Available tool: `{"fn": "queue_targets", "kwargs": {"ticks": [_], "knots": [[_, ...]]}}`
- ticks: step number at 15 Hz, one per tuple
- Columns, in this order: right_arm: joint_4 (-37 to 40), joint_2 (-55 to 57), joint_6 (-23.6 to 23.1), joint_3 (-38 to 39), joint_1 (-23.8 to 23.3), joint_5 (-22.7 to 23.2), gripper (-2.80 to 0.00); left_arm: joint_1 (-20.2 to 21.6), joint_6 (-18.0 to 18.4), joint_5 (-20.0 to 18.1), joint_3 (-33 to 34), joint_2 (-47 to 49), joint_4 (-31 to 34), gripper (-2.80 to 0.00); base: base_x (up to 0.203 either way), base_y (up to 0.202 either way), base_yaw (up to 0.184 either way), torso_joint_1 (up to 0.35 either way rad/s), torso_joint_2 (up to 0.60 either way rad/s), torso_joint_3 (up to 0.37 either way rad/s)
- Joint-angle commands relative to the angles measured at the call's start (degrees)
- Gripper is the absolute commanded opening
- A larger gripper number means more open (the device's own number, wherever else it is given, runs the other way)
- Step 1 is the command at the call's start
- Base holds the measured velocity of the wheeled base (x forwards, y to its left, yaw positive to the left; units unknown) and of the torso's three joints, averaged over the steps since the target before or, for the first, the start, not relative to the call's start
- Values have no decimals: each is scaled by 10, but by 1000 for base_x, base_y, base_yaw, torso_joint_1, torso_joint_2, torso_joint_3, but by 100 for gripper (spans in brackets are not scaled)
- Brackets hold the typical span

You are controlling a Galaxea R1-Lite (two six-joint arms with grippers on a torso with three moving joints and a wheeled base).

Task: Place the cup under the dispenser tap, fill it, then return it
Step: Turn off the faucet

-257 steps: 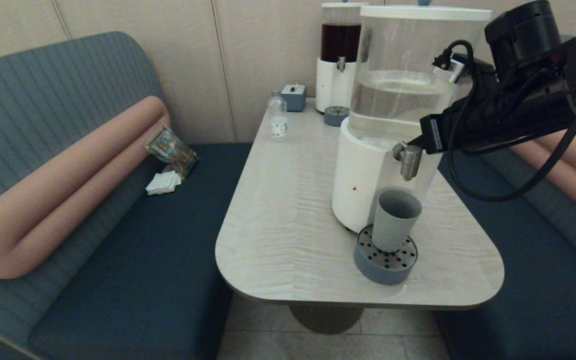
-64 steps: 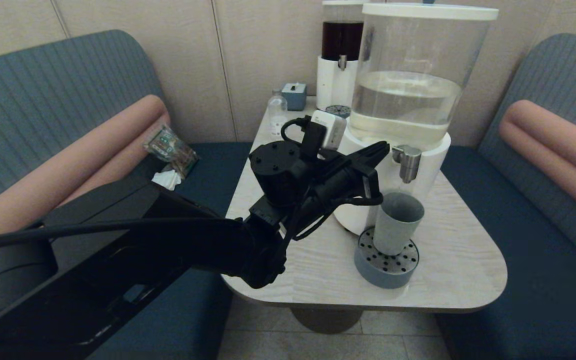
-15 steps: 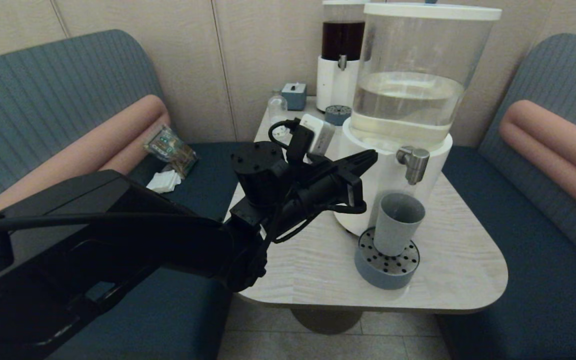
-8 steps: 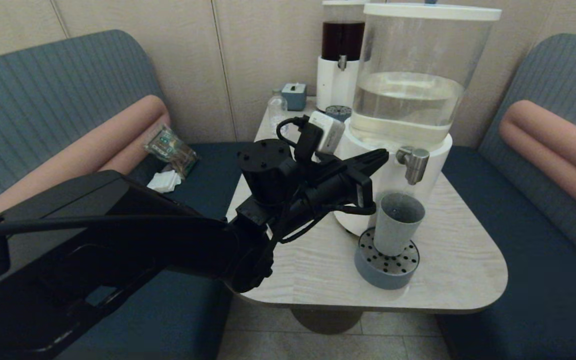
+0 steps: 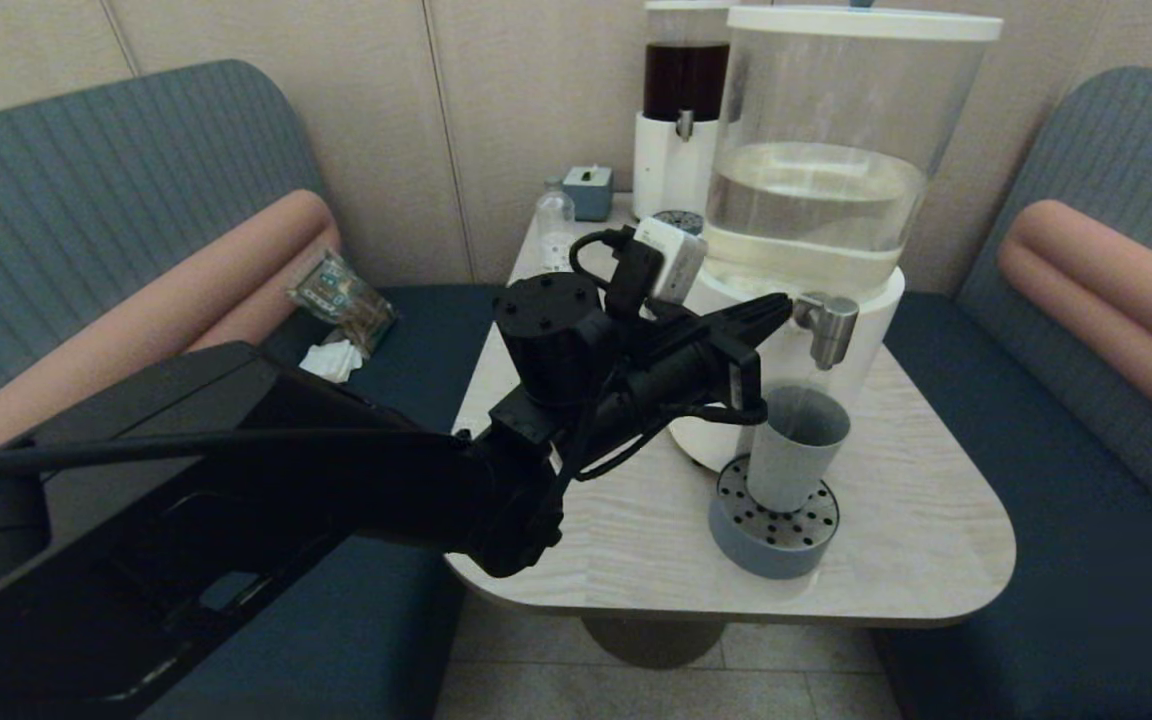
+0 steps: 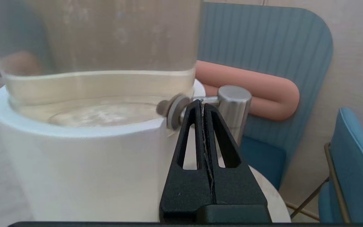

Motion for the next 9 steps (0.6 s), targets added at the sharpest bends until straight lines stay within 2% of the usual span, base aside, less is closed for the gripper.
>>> {"fn": "queue_targets", "kwargs": {"ticks": [1,9], "knots": [[0,1,0,1,0,0,-280,-3,0,-1,-18,20,-3,-280,0,0,0,0,0,0],[0,1,0,1,0,0,-280,-6,0,-1,-65,42,19,-280,0,0,0,0,0,0]]}}
